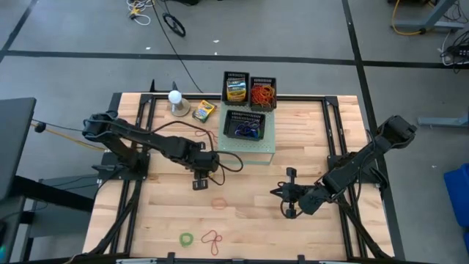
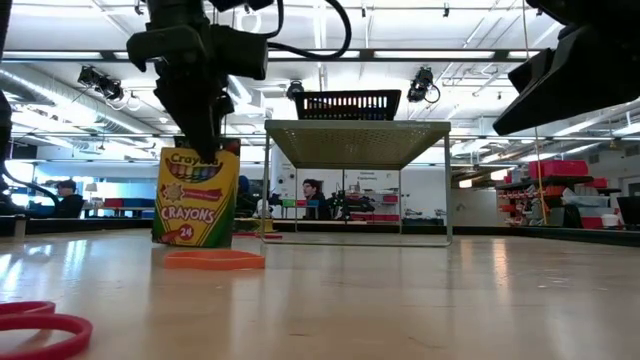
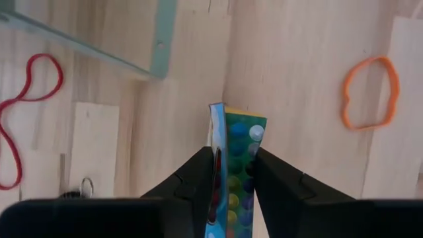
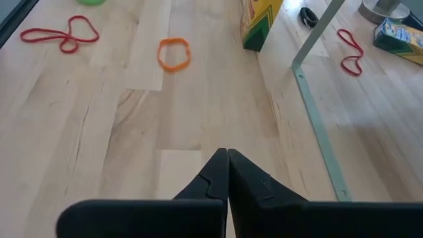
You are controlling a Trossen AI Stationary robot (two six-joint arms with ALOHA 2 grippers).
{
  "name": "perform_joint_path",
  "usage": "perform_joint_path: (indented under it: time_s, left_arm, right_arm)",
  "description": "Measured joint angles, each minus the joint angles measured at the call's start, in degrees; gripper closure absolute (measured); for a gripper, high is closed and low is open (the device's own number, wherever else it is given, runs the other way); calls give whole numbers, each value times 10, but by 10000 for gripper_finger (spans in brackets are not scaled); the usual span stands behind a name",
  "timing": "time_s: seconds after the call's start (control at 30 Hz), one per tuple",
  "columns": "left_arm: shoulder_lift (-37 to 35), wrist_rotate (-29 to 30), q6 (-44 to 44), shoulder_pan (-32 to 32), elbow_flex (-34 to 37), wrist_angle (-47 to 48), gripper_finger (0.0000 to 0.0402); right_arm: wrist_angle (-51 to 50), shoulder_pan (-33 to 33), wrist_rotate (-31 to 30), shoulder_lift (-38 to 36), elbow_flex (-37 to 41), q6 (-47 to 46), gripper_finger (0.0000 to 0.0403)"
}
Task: Pick & Place Office Desk Supplies
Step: Put the yellow crayon box into the top left black bin on the shelf
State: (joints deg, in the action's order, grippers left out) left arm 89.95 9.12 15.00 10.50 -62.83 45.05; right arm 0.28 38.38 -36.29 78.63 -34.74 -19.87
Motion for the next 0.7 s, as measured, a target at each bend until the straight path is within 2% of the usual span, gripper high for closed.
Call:
perform_joint_path:
  time_s: [0.13,0.43,0.53,0.7]
  left_arm:
    - [-2,-23,0,0,-5,8,258]
    - [-5,-43,7,-1,-61,21,146]
    - [-1,-39,-6,3,-82,39,134]
    - [36,-45,-28,-1,-97,91,141]
  right_arm:
    - [1,0,0,0,0,-2,398]
    - [1,0,0,0,0,-2,398]
    - [1,0,0,0,0,-2,398]
    - [1,0,1,0,0,-2,398]
